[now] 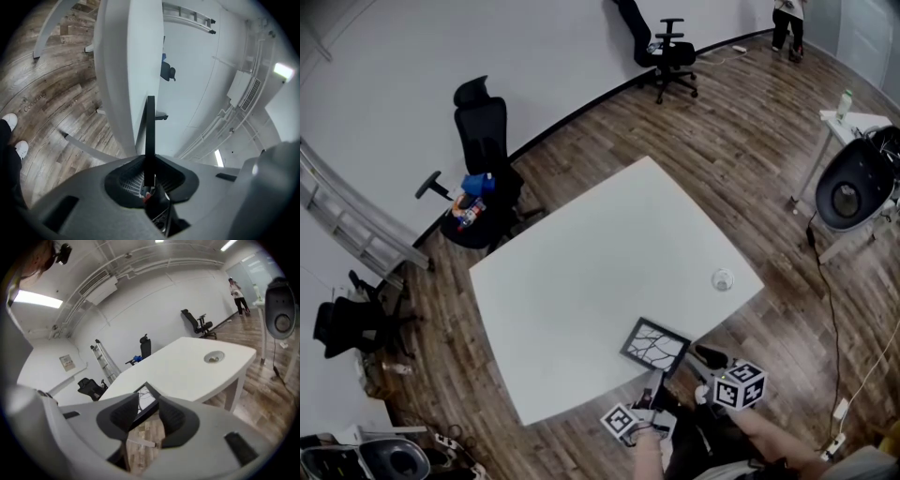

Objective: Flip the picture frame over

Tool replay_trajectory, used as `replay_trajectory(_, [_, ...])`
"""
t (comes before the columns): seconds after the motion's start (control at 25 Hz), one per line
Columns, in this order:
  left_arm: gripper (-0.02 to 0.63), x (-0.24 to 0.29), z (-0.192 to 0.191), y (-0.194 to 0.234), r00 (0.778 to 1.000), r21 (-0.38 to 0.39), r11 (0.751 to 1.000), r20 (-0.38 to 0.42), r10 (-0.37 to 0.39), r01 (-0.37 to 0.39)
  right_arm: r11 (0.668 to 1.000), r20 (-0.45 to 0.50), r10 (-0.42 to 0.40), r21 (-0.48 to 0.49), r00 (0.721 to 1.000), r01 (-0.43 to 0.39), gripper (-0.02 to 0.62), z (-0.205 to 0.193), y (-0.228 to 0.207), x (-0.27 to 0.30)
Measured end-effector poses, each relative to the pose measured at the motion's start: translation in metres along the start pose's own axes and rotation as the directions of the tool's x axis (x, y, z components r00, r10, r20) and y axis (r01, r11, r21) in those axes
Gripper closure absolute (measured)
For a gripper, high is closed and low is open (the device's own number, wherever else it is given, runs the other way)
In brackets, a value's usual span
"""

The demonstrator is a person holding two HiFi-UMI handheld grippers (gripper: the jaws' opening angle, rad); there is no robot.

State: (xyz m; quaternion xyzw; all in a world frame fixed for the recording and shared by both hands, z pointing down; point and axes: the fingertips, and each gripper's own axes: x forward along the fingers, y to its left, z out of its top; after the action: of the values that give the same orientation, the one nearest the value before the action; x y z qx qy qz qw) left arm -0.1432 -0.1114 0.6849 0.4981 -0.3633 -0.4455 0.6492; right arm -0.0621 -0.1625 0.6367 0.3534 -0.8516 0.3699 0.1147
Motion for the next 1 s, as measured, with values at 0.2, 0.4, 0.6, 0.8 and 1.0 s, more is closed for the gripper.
replay_trajectory(0.2, [0.54,-0.004,0.0,0.008,1.0,0.019,1.0,0.012,0.001,-0.001,0.996,-0.031,0.0,0.088,1.0,0.003,0.46,-0.014,-0.011,0.008])
replay_trajectory(0.4, [0.54,-0.009,-0.003,0.006,1.0,0.012,1.0,-0.017,-0.004,0.004,0.936,-0.043,0.088,0.346,0.995,-0.068,0.425,-0.033,-0.016,0.013])
replay_trajectory(0.6, [0.541,-0.015,-0.013,0.003,0.997,0.018,1.0,-0.071,-0.011,0.012,0.91,-0.025,0.126,0.401,0.992,-0.105,0.425,-0.03,-0.017,0.025])
replay_trajectory(0.8, [0.54,-0.017,-0.015,0.005,0.997,0.02,1.0,-0.074,-0.001,0.002,0.93,-0.026,0.15,0.343,0.988,-0.132,0.468,-0.026,-0.013,0.028])
replay_trajectory(1.0, [0.54,-0.014,-0.019,0.001,0.995,0.051,0.999,-0.095,0.012,-0.007,0.948,0.043,0.151,0.278,0.988,-0.157,0.488,-0.006,0.0,0.019])
